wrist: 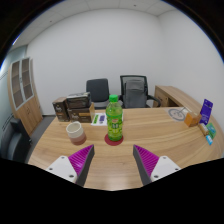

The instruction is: Pour water

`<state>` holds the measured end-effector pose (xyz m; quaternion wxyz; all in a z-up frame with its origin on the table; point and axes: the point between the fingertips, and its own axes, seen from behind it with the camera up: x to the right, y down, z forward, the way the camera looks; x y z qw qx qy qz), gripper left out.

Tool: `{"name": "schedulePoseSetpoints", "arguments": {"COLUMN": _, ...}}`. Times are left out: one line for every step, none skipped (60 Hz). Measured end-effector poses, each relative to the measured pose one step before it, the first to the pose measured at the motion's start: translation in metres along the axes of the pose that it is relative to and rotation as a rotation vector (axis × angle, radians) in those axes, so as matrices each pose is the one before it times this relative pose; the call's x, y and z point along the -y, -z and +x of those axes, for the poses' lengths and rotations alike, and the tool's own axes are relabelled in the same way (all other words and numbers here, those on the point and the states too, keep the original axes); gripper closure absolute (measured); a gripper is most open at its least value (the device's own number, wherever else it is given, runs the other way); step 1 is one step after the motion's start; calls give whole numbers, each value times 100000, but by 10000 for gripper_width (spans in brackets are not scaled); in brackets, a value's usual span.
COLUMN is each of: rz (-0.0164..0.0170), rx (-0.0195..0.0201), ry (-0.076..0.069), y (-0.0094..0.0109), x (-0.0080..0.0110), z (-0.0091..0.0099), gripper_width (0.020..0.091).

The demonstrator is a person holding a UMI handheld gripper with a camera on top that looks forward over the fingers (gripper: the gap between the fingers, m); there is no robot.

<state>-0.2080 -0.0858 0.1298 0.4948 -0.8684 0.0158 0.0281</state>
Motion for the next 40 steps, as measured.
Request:
{"name": "schedulePoseSetpoints", "arguments": {"rz": -46, "rx": -1074, "ry": 90, "y": 726, "x": 42, "z": 44, "gripper_width": 313}}
{"name": "schedulePoseSetpoints", "arguments": {"rz": 33, "rx": -995, "ry": -19, "y": 690, "x": 60, "z": -11, "gripper_width": 311}}
{"name": "schedulePoseSetpoints", "arguments": {"rz": 171, "rx": -721, "ry": 94, "y": 620, "x": 110, "z": -48, "gripper_width": 311}}
{"name": "schedulePoseSetpoints", "arguments": {"rz": 195, "rx": -369, "ry": 234, "y": 636, "x": 97, "z": -86, "gripper_width": 312}}
{"name": "schedulePoseSetpoints", "arguments": {"rz": 215, "rx": -169, "ry": 364, "y": 564, "x": 89, "z": -102, "gripper_width": 311}}
{"name": "schedulePoseSetpoints", "arguments": {"rz": -64, "rx": -333, "ry": 261, "y": 598, "x": 190, "z": -111, "gripper_width": 310}}
{"name": "schedulePoseSetpoints", "arguments": {"rz": 138, "rx": -457, "ry": 130, "y": 424, "x": 36, "z": -1, "gripper_width": 309}}
{"name": "schedulePoseSetpoints", "arguments": {"rz": 32, "rx": -519, "ry": 47, "y": 401, "x": 24, "z": -24, "gripper_width": 308}}
{"name": "schedulePoseSetpoints", "arguments": {"rz": 137, "rx": -343, "ry": -60, "y": 387, "x": 101, "z": -77, "gripper_width": 308}}
{"name": "schedulePoseSetpoints", "arguments": {"rz": 283, "rx": -171, "ry": -272, "y": 464, "x": 230, "z": -193, "gripper_width": 309}}
{"name": "schedulePoseSetpoints", "arguments": {"rz": 588, "rx": 113, "ry": -267, "y": 309, "x": 170, "z": -121, "gripper_width": 309}}
{"name": "schedulePoseSetpoints", "arguments": {"rz": 699, "rx": 245, "ry": -166, "y": 289, "x": 186, "z": -163, "gripper_width": 310}}
{"name": "schedulePoseSetpoints", "arguments": {"rz": 666, "rx": 281, "ry": -3, "y": 283, "x": 184, "z": -161, "gripper_width": 310}}
{"name": "schedulePoseSetpoints", "arguments": {"rz": 498, "rx": 136, "ry": 128, "y": 246, "x": 138, "z": -129, "gripper_width": 309}}
{"name": "schedulePoseSetpoints", "arguments": {"rz": 229, "rx": -82, "ry": 226, "y": 221, "x": 56, "z": -26, "gripper_width": 306}}
{"name": "schedulePoseSetpoints", "arguments": {"rz": 2, "rx": -363, "ry": 244, "y": 247, "x": 62, "z": -42, "gripper_width": 306}}
{"name": "schedulePoseSetpoints", "arguments": {"rz": 251, "rx": -289, "ry": 165, "y": 184, "x": 98, "z": 25, "gripper_width": 306}}
{"name": "schedulePoseSetpoints", "arguments": {"rz": 368, "rx": -325, "ry": 66, "y": 151, "x": 105, "z": 14, "gripper_width": 304}}
{"name": "schedulePoseSetpoints", "arguments": {"rz": 353, "rx": -400, "ry": 94, "y": 185, "x": 92, "z": 32, "gripper_width": 304}}
{"name": "schedulePoseSetpoints", "arguments": {"rz": 349, "rx": -514, "ry": 246, "y": 153, "x": 109, "z": 46, "gripper_width": 303}}
{"name": "schedulePoseSetpoints", "arguments": {"rz": 341, "rx": -498, "ry": 474, "y": 150, "x": 76, "z": 26, "gripper_width": 304}}
{"name": "schedulePoseSetpoints", "arguments": {"rz": 216, "rx": -441, "ry": 491, "y": 160, "x": 50, "z": 0, "gripper_width": 303}}
{"name": "schedulePoseSetpoints", "arguments": {"rz": 13, "rx": -264, "ry": 277, "y": 139, "x": -14, "z": -64, "gripper_width": 304}}
{"name": "schedulePoseSetpoints", "arguments": {"rz": -191, "rx": -84, "ry": -9, "y": 102, "x": -33, "z": -87, "gripper_width": 306}}
{"name": "schedulePoseSetpoints", "arguments": {"rz": -238, "rx": -142, "ry": -123, "y": 132, "x": -21, "z": -95, "gripper_width": 306}}
{"name": "schedulePoseSetpoints", "arguments": {"rz": -183, "rx": -243, "ry": -74, "y": 88, "x": 3, "z": -68, "gripper_width": 304}}
{"name": "schedulePoseSetpoints", "arguments": {"rz": -40, "rx": -219, "ry": -93, "y": 71, "x": 30, "z": -62, "gripper_width": 304}}
{"name": "schedulePoseSetpoints", "arguments": {"rz": 15, "rx": -76, "ry": -150, "y": 57, "x": 11, "z": -98, "gripper_width": 307}}
{"name": "schedulePoseSetpoints", "arguments": {"rz": -59, "rx": 67, "ry": -203, "y": 57, "x": 35, "z": -178, "gripper_width": 306}}
{"name": "schedulePoseSetpoints", "arguments": {"rz": -164, "rx": 160, "ry": -229, "y": 46, "x": -12, "z": -154, "gripper_width": 307}}
{"name": "schedulePoseSetpoints", "arguments": {"rz": -220, "rx": 163, "ry": -169, "y": 47, "x": 27, "z": -146, "gripper_width": 307}}
{"name": "schedulePoseSetpoints", "arguments": {"rz": -186, "rx": 109, "ry": -146, "y": 20, "x": 2, "z": -160, "gripper_width": 305}}
{"name": "schedulePoseSetpoints", "arguments": {"rz": -121, "rx": 26, "ry": -242, "y": 20, "x": 33, "z": -106, "gripper_width": 303}}
{"name": "schedulePoseSetpoints", "arguments": {"rz": -9, "rx": -116, "ry": -183, "y": 28, "x": 63, "z": -63, "gripper_width": 301}}
{"name": "schedulePoseSetpoints", "arguments": {"rz": 163, "rx": -212, "ry": -25, "y": 16, "x": 102, "z": -48, "gripper_width": 301}}
{"name": "schedulePoseSetpoints", "arguments": {"rz": 165, "rx": -179, "ry": 121, "y": -1, "x": 69, "z": -37, "gripper_width": 301}}
{"name": "schedulePoseSetpoints", "arguments": {"rz": 106, "rx": -117, "ry": 216, "y": -16, "x": 90, "z": -51, "gripper_width": 301}}
{"name": "schedulePoseSetpoints", "arguments": {"rz": 48, "rx": 36, "ry": 234, "y": -35, "x": 43, "z": -107, "gripper_width": 301}}
{"name": "schedulePoseSetpoints", "arguments": {"rz": 24, "rx": 69, "ry": 237, "y": -17, "x": 58, "z": -86, "gripper_width": 301}}
{"name": "schedulePoseSetpoints", "arguments": {"rz": 95, "rx": -42, "ry": 194, "y": -37, "x": -26, "z": -48, "gripper_width": 302}}
